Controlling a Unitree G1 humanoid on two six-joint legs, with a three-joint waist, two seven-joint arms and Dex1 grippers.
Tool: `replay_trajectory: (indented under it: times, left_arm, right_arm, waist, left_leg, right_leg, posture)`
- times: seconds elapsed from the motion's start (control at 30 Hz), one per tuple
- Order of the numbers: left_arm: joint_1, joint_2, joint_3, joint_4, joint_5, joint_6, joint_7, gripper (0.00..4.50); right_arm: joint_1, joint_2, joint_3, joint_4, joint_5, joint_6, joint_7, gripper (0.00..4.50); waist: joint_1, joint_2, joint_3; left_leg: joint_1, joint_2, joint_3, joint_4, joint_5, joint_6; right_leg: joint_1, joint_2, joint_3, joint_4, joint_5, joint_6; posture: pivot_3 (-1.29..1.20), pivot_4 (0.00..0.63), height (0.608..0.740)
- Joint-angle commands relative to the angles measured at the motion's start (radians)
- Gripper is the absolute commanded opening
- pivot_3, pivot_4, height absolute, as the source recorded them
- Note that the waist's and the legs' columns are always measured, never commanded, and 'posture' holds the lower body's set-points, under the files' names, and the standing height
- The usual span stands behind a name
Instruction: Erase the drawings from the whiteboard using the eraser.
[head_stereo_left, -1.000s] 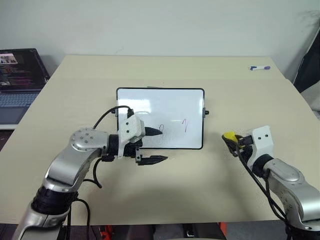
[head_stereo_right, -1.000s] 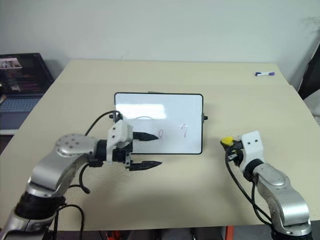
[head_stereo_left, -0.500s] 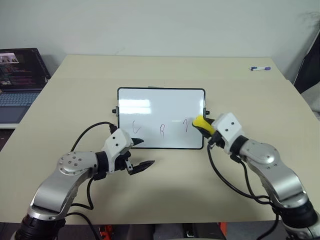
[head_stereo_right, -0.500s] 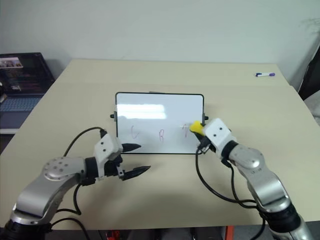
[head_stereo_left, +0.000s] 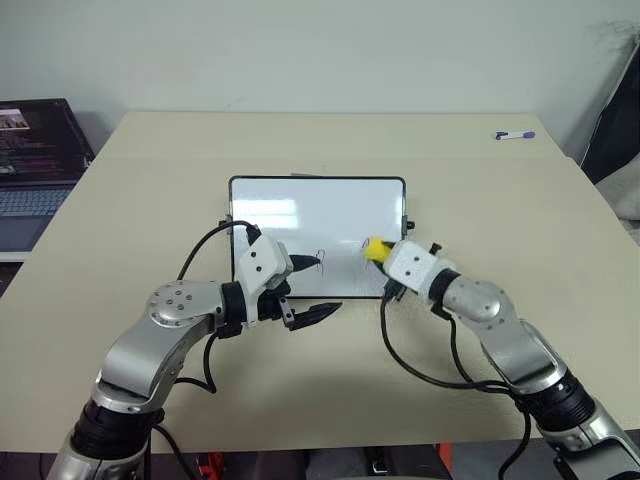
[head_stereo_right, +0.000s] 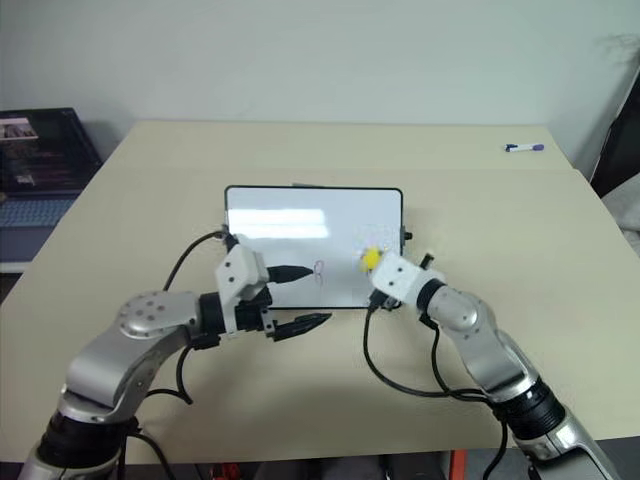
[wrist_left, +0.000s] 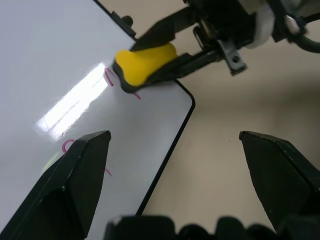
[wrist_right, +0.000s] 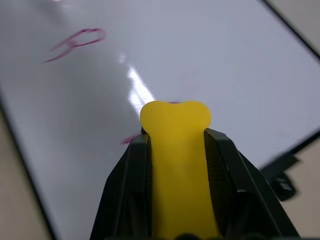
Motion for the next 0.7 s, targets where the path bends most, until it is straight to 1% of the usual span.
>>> replay_trajectory:
  times: [0.03, 0.1, 0.17, 0.27, 0.37, 0.47, 0.57, 0.63, 0.7]
  left_arm:
    - [0.012, 0.048, 0.021, 0.054, 0.033, -0.049, -0.022, 4.50]
    - [0.026, 0.079, 0.022, 0.096, 0.050, -0.087, -0.046, 4.50]
    - [0.035, 0.089, 0.027, 0.099, 0.038, -0.103, -0.067, 4.50]
    - [0.046, 0.092, 0.028, 0.088, 0.022, -0.112, -0.085, 4.50]
    - [0.062, 0.085, 0.030, 0.073, 0.016, -0.111, -0.083, 4.50]
    - [0.075, 0.083, 0.029, 0.067, 0.017, -0.114, -0.079, 4.50]
    - [0.077, 0.083, 0.031, 0.067, 0.015, -0.115, -0.079, 4.50]
    - [0.074, 0.083, 0.031, 0.072, 0.016, -0.118, -0.082, 4.50]
    - [0.076, 0.085, 0.031, 0.074, 0.016, -0.121, -0.085, 4.50]
  right_arm:
    - [-0.010, -0.014, 0.010, 0.027, -0.053, -0.022, 0.031, 1.11]
    - [-0.052, 0.017, -0.010, 0.063, -0.090, -0.045, -0.018, 1.11]
    - [-0.101, 0.058, -0.036, 0.103, -0.126, -0.066, -0.082, 1.11]
    - [-0.134, 0.094, -0.052, 0.139, -0.147, -0.079, -0.111, 1.11]
    - [-0.137, 0.103, -0.037, 0.152, -0.149, -0.069, -0.068, 1.11]
    - [-0.099, 0.079, 0.000, 0.127, -0.135, -0.015, 0.043, 1.11]
    - [-0.064, 0.070, 0.009, 0.097, -0.128, 0.029, 0.108, 1.11]
    - [-0.061, 0.080, -0.007, 0.096, -0.147, 0.036, 0.091, 1.11]
    - [-0.080, 0.108, -0.045, 0.112, -0.171, 0.048, 0.028, 1.11]
  waist:
    - [-0.001, 0.000, 0.000]
    - [-0.002, 0.000, 0.000]
    - [-0.002, 0.000, 0.000]
    - [0.002, 0.000, 0.000]
    - [0.006, -0.001, 0.000]
    - [0.005, -0.001, -0.001]
    - [0.004, -0.001, -0.001]
    - [0.004, -0.001, -0.001]
    - [0.004, -0.002, -0.001]
  left_leg:
    - [0.001, 0.000, 0.000, 0.000, 0.000, 0.000]
    - [0.005, 0.000, 0.000, 0.000, 0.000, 0.000]
    - [0.009, 0.001, 0.001, 0.000, 0.000, 0.000]
    - [0.009, 0.001, 0.000, 0.000, 0.001, 0.000]
    - [0.008, 0.000, 0.000, 0.000, 0.000, 0.000]
    - [0.008, 0.000, 0.001, 0.000, 0.000, 0.000]
    - [0.009, 0.001, 0.000, 0.000, 0.000, 0.000]
    - [0.010, 0.001, 0.000, 0.000, 0.000, 0.000]
    - [0.010, 0.001, 0.000, 0.000, 0.000, 0.000]
  right_leg:
    - [0.001, 0.000, 0.000, 0.000, 0.000, 0.000]
    - [0.004, 0.000, 0.000, 0.000, 0.000, 0.000]
    - [0.007, 0.000, 0.001, 0.000, 0.000, 0.000]
    - [0.007, 0.000, 0.000, 0.000, 0.000, 0.000]
    - [0.008, 0.000, 0.000, -0.001, 0.001, -0.003]
    - [0.008, -0.001, 0.001, -0.001, 0.001, -0.003]
    - [0.008, -0.002, 0.000, -0.001, 0.001, -0.003]
    - [0.009, -0.002, 0.000, -0.001, 0.001, -0.002]
    - [0.010, -0.002, 0.000, -0.001, 0.001, -0.001]
  posture:
    - [0.00, 0.150, 0.740]
    - [0.00, 0.150, 0.740]
    - [0.00, 0.150, 0.740]
    - [0.00, 0.150, 0.740]
    - [0.00, 0.150, 0.740]
    - [0.00, 0.150, 0.740]
    - [0.00, 0.150, 0.740]
    - [0.00, 0.150, 0.740]
    - [0.00, 0.150, 0.740]
